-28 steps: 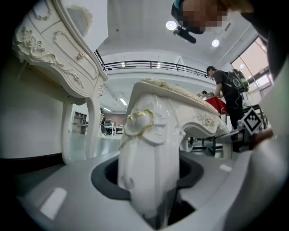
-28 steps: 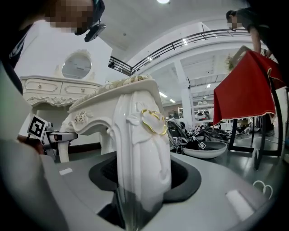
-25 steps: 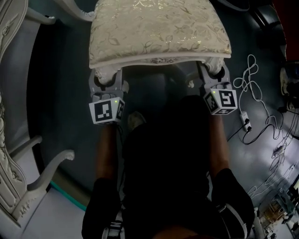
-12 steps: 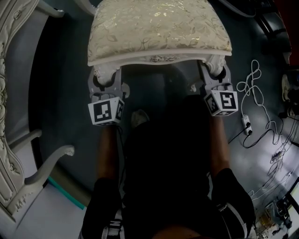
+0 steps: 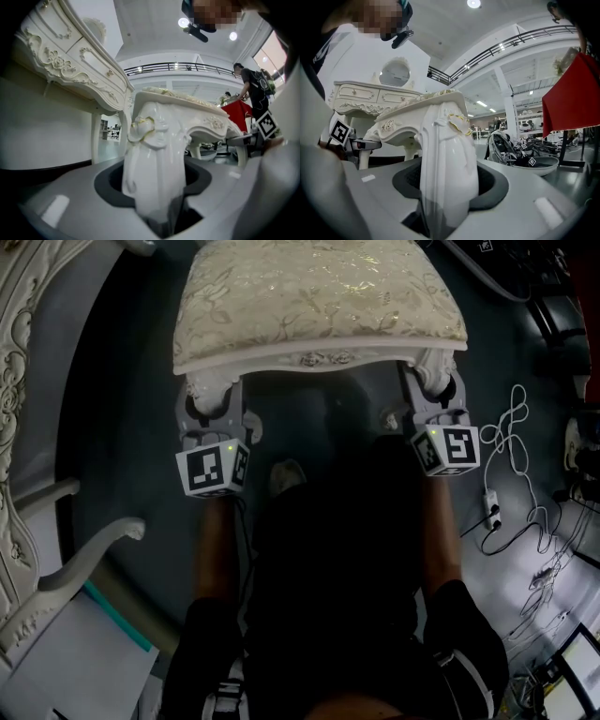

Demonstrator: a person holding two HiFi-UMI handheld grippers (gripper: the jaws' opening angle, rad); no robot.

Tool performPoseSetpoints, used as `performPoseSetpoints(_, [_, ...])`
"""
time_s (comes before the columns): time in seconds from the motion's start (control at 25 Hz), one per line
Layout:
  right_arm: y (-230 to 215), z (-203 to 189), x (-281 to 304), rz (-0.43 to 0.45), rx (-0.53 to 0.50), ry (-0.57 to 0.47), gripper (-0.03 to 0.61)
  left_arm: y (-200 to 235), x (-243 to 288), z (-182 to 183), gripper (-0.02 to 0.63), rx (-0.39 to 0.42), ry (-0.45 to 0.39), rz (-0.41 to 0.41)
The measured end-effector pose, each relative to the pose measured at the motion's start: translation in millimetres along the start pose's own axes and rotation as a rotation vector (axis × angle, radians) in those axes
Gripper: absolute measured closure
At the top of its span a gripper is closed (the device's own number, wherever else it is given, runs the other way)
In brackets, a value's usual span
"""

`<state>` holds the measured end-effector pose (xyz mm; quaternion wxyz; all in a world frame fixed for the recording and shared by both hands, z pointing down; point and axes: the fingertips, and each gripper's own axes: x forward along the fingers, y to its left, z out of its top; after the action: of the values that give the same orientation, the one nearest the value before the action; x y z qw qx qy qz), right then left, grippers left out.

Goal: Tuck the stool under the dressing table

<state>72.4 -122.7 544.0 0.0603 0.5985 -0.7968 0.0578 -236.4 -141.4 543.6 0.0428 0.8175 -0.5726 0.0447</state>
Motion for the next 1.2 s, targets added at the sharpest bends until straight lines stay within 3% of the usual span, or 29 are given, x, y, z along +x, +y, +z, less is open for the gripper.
performPoseSetpoints(0.4, [7.7, 2.4, 18.4, 0.119, 0.027, -0.029, 0.348, 5.5, -23.2, 9.4, 0.371, 0.032, 0.013, 0.134])
performPoseSetpoints(0.68, [95.5, 18.0, 62.5, 0.245, 0.008, -0.041, 0.348, 86.4, -73.2, 15.2, 0.371, 0.031, 0.004, 0.266])
performPoseSetpoints(0.88, [136.2, 22.5, 81.4, 0.327, 0.012, -0.048, 0.348, 116.6, -102.9, 18.7, 0.371, 0.033, 0.009, 0.352])
performPoseSetpoints(1.0, [87.6, 17.5, 56.1, 0.224, 0.020, -0.065, 0.348, 77.6, -69.1, 18.8, 0.371, 0.046, -0.002, 0.255])
performPoseSetpoints(1.2, [-56.6, -5.2, -39.0, -0.018, 0.046, -0.101, 0.348, -67.8, 4.1, 16.3, 0.370, 0.087, -0.023, 0.029])
